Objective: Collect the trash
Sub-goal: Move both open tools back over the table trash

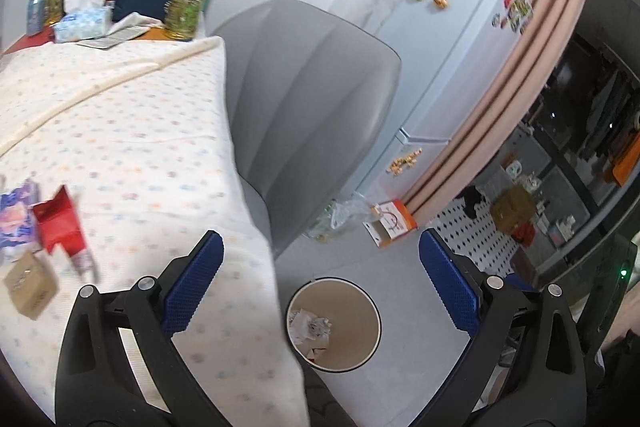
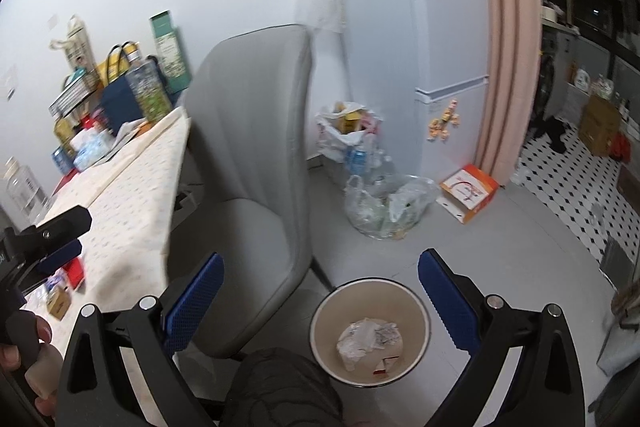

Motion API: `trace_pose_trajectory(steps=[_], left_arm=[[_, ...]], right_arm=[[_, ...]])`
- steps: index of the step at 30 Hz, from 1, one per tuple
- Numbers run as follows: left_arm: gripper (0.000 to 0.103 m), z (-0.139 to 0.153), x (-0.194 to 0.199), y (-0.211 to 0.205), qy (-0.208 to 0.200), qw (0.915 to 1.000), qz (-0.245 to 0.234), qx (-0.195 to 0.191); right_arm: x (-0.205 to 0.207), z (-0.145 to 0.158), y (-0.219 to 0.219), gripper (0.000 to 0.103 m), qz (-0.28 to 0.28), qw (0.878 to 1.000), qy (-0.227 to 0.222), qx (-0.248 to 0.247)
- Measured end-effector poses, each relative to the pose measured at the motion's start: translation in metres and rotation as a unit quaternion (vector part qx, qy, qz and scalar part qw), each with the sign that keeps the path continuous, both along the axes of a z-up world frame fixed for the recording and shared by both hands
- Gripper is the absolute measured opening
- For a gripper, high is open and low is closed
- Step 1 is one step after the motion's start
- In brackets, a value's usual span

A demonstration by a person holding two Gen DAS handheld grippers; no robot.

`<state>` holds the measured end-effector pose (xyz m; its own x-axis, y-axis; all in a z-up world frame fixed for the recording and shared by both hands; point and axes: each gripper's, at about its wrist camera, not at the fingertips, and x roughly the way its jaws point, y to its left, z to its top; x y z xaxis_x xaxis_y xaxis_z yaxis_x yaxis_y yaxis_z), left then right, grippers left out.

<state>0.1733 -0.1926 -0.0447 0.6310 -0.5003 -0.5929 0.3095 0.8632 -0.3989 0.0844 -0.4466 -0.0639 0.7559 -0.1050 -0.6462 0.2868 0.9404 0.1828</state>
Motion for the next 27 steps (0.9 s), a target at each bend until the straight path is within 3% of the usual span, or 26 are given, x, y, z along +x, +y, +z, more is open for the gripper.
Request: trace_pose_trajectory(steps=[10,27], left_arm=[[0.097,0.006,-0.009,0.067,-0.008,0.9985,0.053,-0.008],[0.097,-0.004,-0.019,0.172,-0.001,0.9888,0.15,0.001]], right_arm=[[0.016,0.017,0.074,0.095,0.075,0.997,-0.01,-0.023],[0.047,0.016,0.172,0.095,0.166,0.986,-0.003,-0.03]])
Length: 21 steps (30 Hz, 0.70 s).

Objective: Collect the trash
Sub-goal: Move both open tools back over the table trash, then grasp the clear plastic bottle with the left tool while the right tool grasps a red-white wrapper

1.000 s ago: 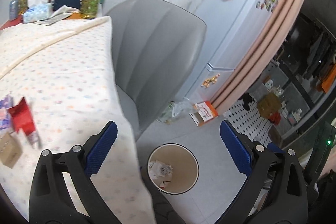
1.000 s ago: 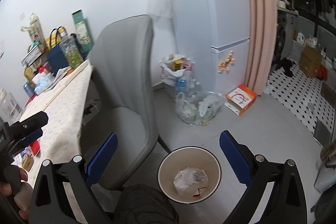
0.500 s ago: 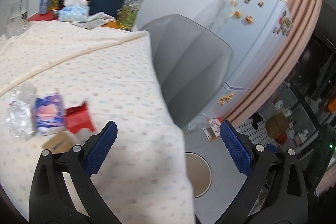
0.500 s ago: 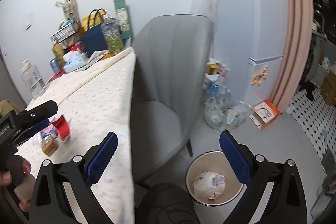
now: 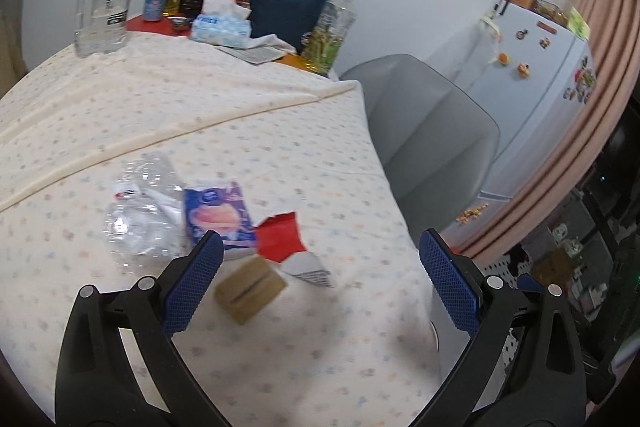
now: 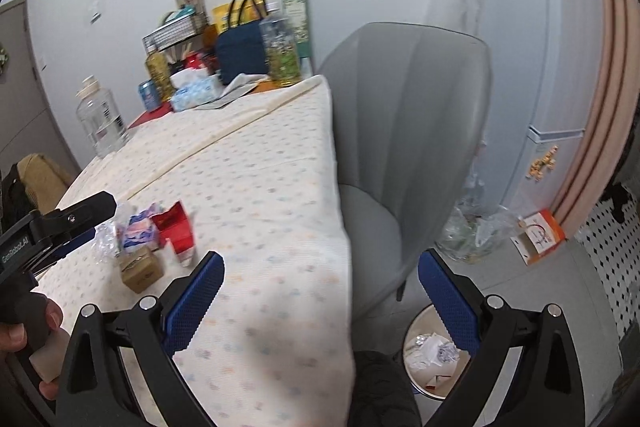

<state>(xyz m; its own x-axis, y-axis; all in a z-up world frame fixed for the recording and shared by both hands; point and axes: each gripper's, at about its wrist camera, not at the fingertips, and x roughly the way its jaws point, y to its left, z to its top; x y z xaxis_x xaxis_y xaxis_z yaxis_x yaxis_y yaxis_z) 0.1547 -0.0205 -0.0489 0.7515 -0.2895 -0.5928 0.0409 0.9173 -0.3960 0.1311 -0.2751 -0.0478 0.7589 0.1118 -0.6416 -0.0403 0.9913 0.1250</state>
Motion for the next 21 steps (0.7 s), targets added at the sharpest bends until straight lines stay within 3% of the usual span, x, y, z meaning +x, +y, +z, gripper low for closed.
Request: trace_pose_trajectory(steps=[15,21], left_arm=[[0.097,-0.023,-0.003,0.065,0.017,0.9969,0.077,0.003],[0.097,-0.038,0.007,0.077,0.041,0.9941,0.1,0.014]], right_arm=[[0.028,-0.01,0.07,0.095,0.062,0.998,0.016,-0.013],[0.036,-0.022,0.084,0.088,0.081,0.996,0.038,-0.008]])
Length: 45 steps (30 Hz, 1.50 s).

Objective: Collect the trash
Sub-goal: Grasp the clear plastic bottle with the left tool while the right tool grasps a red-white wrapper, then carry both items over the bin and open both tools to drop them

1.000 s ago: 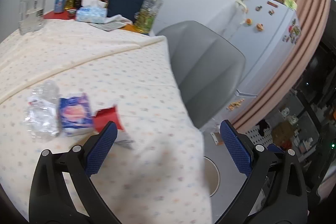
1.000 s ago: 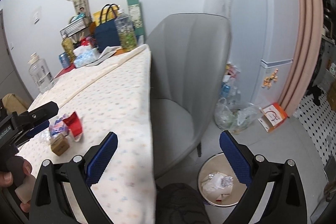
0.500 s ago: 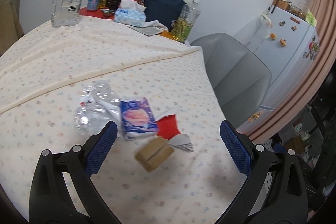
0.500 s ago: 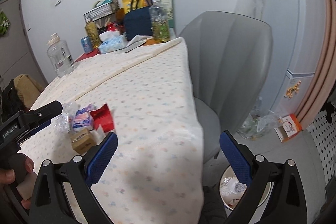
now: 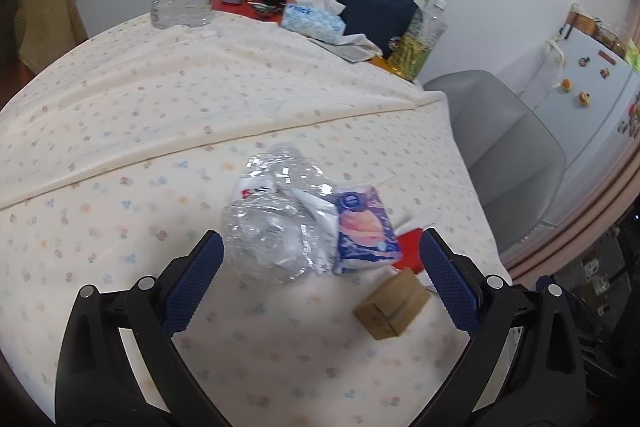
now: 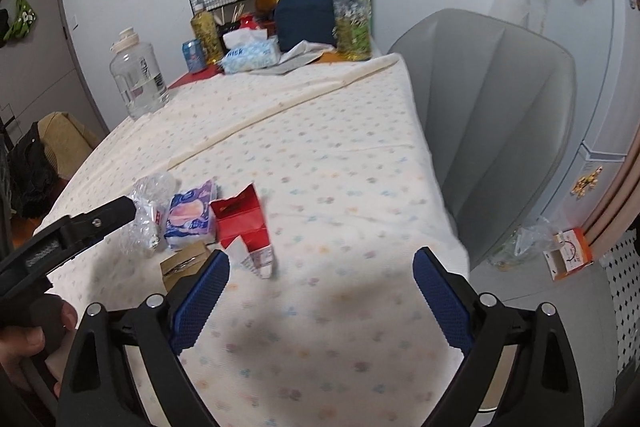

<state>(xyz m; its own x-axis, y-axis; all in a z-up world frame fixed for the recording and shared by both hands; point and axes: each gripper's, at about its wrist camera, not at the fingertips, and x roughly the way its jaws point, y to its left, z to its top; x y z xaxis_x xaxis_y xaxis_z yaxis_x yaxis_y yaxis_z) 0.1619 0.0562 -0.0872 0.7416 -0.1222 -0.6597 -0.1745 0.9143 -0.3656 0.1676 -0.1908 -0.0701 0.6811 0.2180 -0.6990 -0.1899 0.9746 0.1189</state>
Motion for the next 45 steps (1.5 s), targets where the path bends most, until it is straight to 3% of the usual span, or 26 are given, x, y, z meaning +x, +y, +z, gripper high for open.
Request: trace_pose_trajectory(steps=[12,14,16,20,27,32,45], left_arm=[[0.097,-0.027,0.032,0.011,0.039,0.9988,0.027,0.012],[0.092,-0.031,0.036,0.013,0.041,0.9986,0.031,0.007],[0.074,-0.03,0.037,0.014,0.04,0.9987,0.03,0.008],[0.074,-0.027,0.032,0.016,0.04,0.9989,0.021,-0.014],[0.074,-0.015,0.012,0.02,0.021,0.9993,0.027,-0.014],[0.074,-0.005,0.004,0.019,0.009,0.9996,0.023,-0.014],[0.074,0.014,-0.003,-0.017,-0.015,0.9997,-0.017,-0.009]], right_arm=[[0.014,-0.019,0.016,0.084,0.024,0.999,0.029,0.0],[0.017,-0.022,0.019,0.081,0.03,0.999,0.035,0.0],[0.021,-0.026,0.023,0.078,0.036,0.998,0.044,0.001],[0.027,-0.034,0.03,0.071,0.047,0.997,0.06,0.006],[0.037,-0.038,0.044,0.063,0.066,0.995,0.071,0.01],[0.037,-0.043,0.052,0.023,0.086,0.992,0.087,0.013],[0.009,-0.018,0.017,0.022,0.066,0.996,0.046,0.036]])
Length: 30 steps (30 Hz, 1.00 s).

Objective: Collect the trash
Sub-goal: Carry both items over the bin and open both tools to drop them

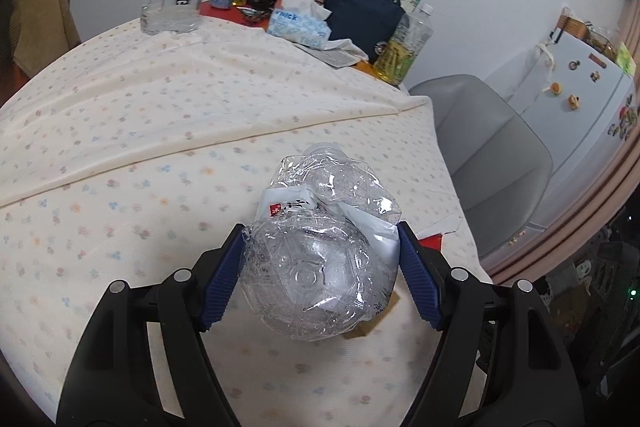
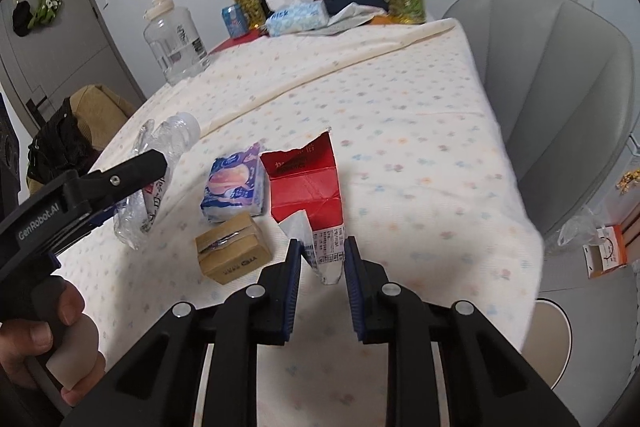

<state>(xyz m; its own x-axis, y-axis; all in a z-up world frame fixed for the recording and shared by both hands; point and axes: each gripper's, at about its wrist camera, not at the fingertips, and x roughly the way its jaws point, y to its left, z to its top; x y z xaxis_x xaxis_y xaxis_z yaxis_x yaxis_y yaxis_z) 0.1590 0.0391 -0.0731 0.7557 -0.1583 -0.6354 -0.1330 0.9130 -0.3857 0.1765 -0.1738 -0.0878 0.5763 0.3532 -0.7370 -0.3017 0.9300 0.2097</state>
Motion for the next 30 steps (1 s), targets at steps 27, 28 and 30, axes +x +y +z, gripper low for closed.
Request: trace_pose_trajectory(steps=[27,28,30], left_arm=[[0.074,0.01,0.032,-0.158,-0.01,0.9893,-0.143,0.027],[0.074,0.01,0.033,-0.164,-0.009,0.9886,-0.148,0.027],[0.074,0.009,0.035,-0.175,-0.008,0.9871,-0.157,0.029]], right_arm=[[-0.031,0.018,-0.161,0.022,-0.148,0.989,-0.026,0.008],[-0.033,0.017,-0.169,0.022,-0.156,0.987,-0.024,0.008],[-0.034,0.015,-0.181,0.022,-0.167,0.986,-0.022,0.009]])
